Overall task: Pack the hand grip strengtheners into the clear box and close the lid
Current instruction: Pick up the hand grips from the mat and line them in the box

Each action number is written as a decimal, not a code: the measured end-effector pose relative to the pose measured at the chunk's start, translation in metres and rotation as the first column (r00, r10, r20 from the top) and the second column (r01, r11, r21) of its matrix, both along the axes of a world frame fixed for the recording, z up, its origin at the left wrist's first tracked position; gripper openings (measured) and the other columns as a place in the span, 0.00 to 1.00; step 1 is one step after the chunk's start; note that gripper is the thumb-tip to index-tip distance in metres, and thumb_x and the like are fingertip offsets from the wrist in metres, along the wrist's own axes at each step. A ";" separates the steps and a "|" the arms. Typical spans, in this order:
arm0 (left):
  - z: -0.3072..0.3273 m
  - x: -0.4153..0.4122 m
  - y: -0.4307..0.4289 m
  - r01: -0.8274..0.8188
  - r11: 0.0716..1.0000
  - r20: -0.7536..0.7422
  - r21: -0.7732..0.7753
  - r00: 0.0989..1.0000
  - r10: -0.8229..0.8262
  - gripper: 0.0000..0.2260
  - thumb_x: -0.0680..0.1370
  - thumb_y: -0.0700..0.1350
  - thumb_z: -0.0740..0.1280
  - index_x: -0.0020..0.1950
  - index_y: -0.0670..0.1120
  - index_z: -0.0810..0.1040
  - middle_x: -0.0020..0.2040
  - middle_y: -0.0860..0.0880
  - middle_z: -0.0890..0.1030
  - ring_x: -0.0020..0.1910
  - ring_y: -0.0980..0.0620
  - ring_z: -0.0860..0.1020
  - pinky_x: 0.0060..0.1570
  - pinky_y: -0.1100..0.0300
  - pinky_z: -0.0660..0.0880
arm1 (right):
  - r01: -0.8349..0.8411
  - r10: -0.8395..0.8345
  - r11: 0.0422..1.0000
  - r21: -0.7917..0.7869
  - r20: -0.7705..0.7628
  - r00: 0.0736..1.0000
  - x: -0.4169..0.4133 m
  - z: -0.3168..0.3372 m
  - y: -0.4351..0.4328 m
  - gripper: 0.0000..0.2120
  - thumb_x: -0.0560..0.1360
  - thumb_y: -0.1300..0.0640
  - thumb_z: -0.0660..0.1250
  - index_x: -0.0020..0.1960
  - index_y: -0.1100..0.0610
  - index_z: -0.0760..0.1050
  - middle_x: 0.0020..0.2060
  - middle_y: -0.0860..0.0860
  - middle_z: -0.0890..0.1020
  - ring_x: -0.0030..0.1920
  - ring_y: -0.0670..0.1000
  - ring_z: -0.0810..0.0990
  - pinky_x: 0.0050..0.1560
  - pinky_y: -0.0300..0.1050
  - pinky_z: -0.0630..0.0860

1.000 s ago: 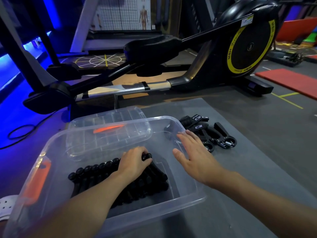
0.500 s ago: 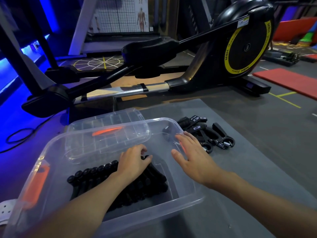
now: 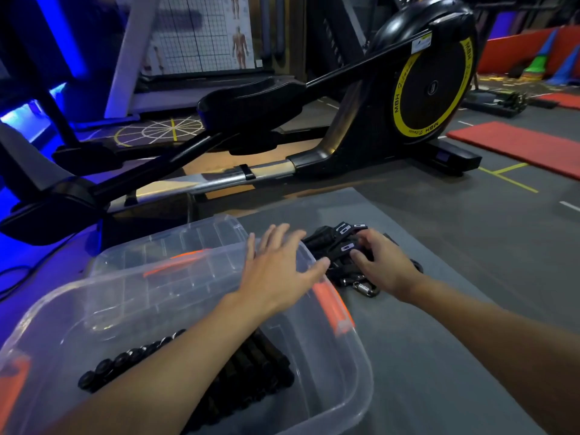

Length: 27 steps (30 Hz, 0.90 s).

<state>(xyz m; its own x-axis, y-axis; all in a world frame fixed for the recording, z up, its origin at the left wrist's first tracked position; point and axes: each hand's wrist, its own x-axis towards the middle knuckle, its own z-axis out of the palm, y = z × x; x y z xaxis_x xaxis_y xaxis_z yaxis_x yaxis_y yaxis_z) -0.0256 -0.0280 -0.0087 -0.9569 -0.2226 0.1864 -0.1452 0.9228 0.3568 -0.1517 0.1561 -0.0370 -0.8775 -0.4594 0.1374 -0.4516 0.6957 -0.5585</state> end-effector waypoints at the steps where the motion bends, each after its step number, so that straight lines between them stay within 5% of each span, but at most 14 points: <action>1: -0.006 -0.001 -0.001 -0.001 1.000 0.033 -0.022 0.999 0.002 0.34 0.74 0.73 0.52 0.76 0.57 0.60 0.79 0.52 0.56 0.79 0.53 0.48 0.76 0.45 0.39 | -0.007 0.007 1.000 0.022 0.015 1.000 -0.008 -0.008 0.000 0.19 0.72 0.44 0.61 0.60 0.52 0.72 0.52 0.49 0.79 0.55 0.52 0.76 0.55 0.52 0.74; 7: -0.020 -0.001 -0.004 -0.034 0.997 -0.024 -0.075 0.999 0.032 0.39 0.70 0.76 0.43 0.76 0.58 0.57 0.78 0.55 0.56 0.78 0.57 0.46 0.75 0.51 0.34 | -0.136 0.150 0.945 0.296 -0.025 0.988 -0.045 -0.045 -0.010 0.35 0.71 0.45 0.69 0.74 0.50 0.62 0.71 0.47 0.68 0.73 0.50 0.62 0.70 0.52 0.62; 14: -0.023 0.000 -0.002 -0.052 0.995 -0.083 -0.082 0.996 0.045 0.37 0.71 0.74 0.45 0.74 0.58 0.60 0.76 0.57 0.59 0.77 0.58 0.50 0.76 0.52 0.36 | -0.217 0.272 0.857 0.467 -0.052 0.961 -0.073 -0.072 -0.017 0.46 0.67 0.43 0.73 0.78 0.48 0.53 0.77 0.45 0.57 0.78 0.48 0.50 0.75 0.52 0.55; 27: -0.020 0.001 -0.001 -0.045 0.998 -0.069 -0.053 0.997 0.041 0.35 0.71 0.74 0.45 0.74 0.59 0.61 0.76 0.57 0.59 0.77 0.59 0.49 0.76 0.51 0.36 | -0.140 0.271 0.890 0.435 -0.258 0.927 -0.061 -0.064 0.000 0.37 0.63 0.46 0.73 0.69 0.54 0.69 0.66 0.49 0.75 0.68 0.51 0.70 0.65 0.46 0.67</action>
